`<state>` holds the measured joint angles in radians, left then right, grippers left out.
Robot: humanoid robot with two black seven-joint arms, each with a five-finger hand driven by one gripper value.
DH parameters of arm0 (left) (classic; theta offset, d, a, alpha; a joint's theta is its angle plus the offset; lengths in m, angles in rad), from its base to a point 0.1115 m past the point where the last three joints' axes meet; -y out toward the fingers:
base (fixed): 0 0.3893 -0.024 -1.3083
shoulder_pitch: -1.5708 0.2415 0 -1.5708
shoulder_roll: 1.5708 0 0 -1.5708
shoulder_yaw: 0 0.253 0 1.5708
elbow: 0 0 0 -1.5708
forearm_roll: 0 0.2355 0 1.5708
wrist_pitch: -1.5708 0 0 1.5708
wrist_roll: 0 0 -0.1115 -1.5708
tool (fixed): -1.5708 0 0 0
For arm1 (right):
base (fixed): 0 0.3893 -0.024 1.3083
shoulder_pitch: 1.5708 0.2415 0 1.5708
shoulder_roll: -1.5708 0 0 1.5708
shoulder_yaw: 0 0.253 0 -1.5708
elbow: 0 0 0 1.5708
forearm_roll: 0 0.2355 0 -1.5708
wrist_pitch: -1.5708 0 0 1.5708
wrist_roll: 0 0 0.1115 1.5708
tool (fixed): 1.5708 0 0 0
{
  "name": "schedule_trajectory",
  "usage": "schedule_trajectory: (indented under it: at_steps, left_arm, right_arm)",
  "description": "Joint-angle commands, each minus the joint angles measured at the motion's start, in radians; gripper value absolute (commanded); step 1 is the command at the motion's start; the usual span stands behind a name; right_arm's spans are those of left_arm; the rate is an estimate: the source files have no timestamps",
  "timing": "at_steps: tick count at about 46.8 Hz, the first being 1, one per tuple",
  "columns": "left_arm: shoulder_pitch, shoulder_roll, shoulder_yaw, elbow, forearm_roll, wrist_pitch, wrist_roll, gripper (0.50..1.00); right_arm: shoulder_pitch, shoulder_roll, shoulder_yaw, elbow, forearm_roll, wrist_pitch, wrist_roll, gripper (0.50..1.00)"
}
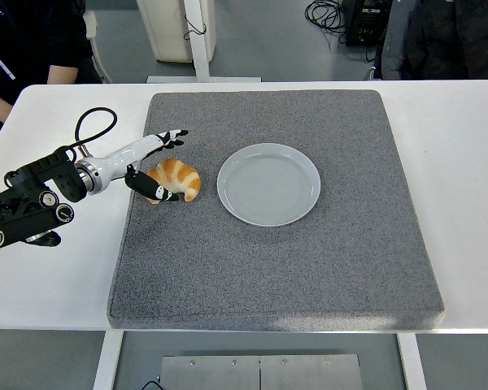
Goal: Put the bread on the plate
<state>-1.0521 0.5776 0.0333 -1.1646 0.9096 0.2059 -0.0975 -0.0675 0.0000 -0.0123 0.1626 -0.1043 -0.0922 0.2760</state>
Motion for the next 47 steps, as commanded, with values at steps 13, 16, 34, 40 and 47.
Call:
schedule_trajectory:
  at_steps: [13,16,34,40,47]
  left_arm:
    - [0.012,-0.027,0.000,0.031,0.002,0.001,-0.033,0.936]
    - [0.012,-0.030,0.000,0.031,0.002,0.001,-0.033,0.927]
    - [0.029,-0.032,0.004,0.034,0.002,0.000,-0.034,0.871]
    - [0.029,-0.030,0.005,0.032,0.003,0.000,-0.034,0.780]
    - [0.020,-0.027,0.005,0.034,0.003,0.000,-0.034,0.704]
  right_arm:
    - [-0.002,0.000,0.000,0.000,0.000,0.000,0.000,1.000]
    - [-0.002,0.000,0.000,0.000,0.000,0.000,0.000,1.000]
    - [-0.002,0.000,0.000,0.000,0.000,0.000,0.000,1.000]
    - [-0.003,0.000,0.000,0.000,0.000,0.000,0.000,1.000]
    - [-0.005,0.000,0.000,0.000,0.000,0.000,0.000,1.000]
